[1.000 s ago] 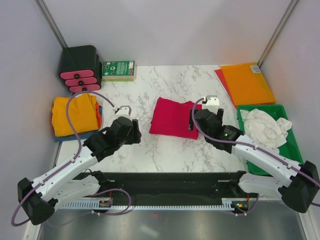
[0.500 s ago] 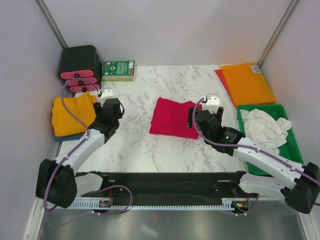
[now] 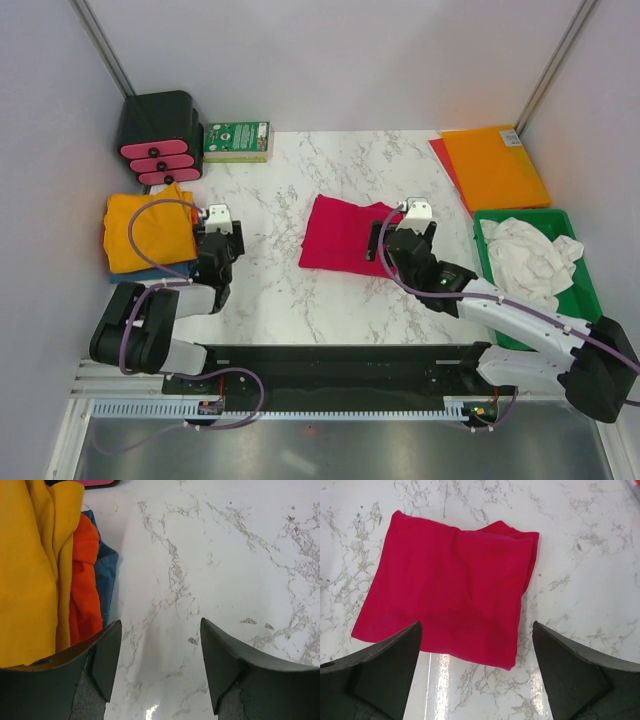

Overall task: Fold and stack the t-shirts
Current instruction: Fold the tshirt

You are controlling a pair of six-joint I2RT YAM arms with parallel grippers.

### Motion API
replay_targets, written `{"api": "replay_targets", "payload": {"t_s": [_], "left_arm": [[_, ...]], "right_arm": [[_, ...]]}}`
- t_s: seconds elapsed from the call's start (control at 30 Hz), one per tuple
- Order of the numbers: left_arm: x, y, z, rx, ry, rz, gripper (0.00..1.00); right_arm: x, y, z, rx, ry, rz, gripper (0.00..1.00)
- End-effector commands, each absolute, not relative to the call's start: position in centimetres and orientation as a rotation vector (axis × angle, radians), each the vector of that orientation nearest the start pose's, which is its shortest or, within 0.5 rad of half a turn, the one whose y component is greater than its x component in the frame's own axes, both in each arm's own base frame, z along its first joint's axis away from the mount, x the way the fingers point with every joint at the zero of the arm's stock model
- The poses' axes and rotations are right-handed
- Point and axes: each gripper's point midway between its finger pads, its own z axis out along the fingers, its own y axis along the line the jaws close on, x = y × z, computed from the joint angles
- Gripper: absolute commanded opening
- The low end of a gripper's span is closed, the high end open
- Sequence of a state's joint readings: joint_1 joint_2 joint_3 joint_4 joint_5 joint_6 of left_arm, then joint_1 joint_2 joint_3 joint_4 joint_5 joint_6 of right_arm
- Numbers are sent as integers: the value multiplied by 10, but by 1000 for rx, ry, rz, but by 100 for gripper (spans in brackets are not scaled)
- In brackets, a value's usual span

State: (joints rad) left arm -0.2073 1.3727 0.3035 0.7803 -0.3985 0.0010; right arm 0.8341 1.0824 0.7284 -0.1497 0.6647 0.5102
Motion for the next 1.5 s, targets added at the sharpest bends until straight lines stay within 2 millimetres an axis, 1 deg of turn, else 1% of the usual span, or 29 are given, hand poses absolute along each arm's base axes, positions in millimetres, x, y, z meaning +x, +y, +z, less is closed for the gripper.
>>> {"api": "replay_targets", "payload": {"t_s": [0.0, 0.07, 0.13, 0.17, 0.23, 0.37, 0.43, 0.47, 0.5, 0.53, 0.57, 0.63, 0.67, 0.7, 0.73, 0.8, 0.83, 0.9, 0.93, 0.97, 1.0, 1.1, 1.13, 1.23, 1.27, 1.3, 1.37, 1.4, 1.47], "left_arm": [[380, -6, 112, -91, 1691, 213, 98], [376, -1, 113, -117, 1673, 226, 100], [367, 5, 121, -170, 1621, 227, 100], [362, 5, 119, -168, 1619, 224, 100], [360, 5, 125, -158, 1584, 223, 100], [355, 0, 123, -136, 1574, 214, 100], [353, -14, 128, -53, 1543, 139, 100], [345, -9, 112, -30, 1573, 122, 100], [346, -28, 131, 65, 1468, 17, 100], [345, -25, 122, 74, 1491, 41, 100], [351, -25, 131, 57, 1485, 38, 100], [359, -20, 111, 32, 1595, 46, 100], [368, -19, 115, 27, 1591, 55, 100], [370, -20, 112, 27, 1613, 31, 100], [368, -18, 108, 26, 1633, 28, 100], [370, -18, 110, 26, 1620, 32, 100], [369, -17, 110, 23, 1621, 31, 100], [369, -17, 107, 24, 1632, 32, 100], [369, -17, 110, 24, 1620, 32, 100], [369, -17, 107, 23, 1633, 31, 100], [369, -17, 107, 25, 1635, 34, 100], [369, -17, 108, 23, 1630, 33, 100], [369, -17, 108, 25, 1629, 33, 100], [369, -17, 108, 24, 1630, 30, 100], [369, -17, 108, 25, 1629, 31, 100], [369, -17, 108, 25, 1629, 31, 100], [369, -17, 108, 24, 1629, 32, 100], [369, -17, 108, 25, 1629, 31, 100], [369, -17, 108, 25, 1629, 31, 100]], "right_arm": [[293, 206, 170, 82, 1959, 306, 98], [294, 209, 163, 76, 1973, 310, 98], [296, 212, 164, 68, 1970, 308, 98], [297, 210, 164, 70, 1970, 296, 98], [298, 207, 167, 76, 1960, 280, 98], [297, 202, 168, 76, 1952, 262, 98], [297, 201, 167, 81, 1955, 261, 98], [297, 202, 166, 86, 1958, 267, 98], [296, 201, 165, 91, 1967, 263, 98], [295, 202, 166, 92, 1968, 267, 98], [295, 198, 167, 100, 1965, 255, 98], [293, 196, 168, 111, 1961, 255, 98], [292, 195, 170, 111, 1957, 260, 98], [291, 193, 170, 110, 1959, 252, 98], [292, 193, 172, 113, 1956, 244, 98], [294, 191, 177, 107, 1952, 223, 98], [297, 193, 185, 94, 1941, 217, 98], [301, 193, 188, 82, 1939, 181, 98], [304, 195, 197, 74, 1927, 173, 98], [306, 195, 195, 59, 1939, 151, 98], [309, 197, 202, 57, 1930, 148, 98], [313, 193, 207, 52, 1925, 93, 98], [315, 191, 213, 64, 1914, 80, 98], [315, 186, 217, 95, 1908, 67, 98], [313, 184, 215, 102, 1919, 56, 98], [313, 185, 214, 126, 1926, 72, 98], [311, 190, 209, 99, 1958, 56, 98], [313, 192, 216, 95, 1954, 51, 98], [312, 194, 207, 58, 1993, -29, 98]]}}
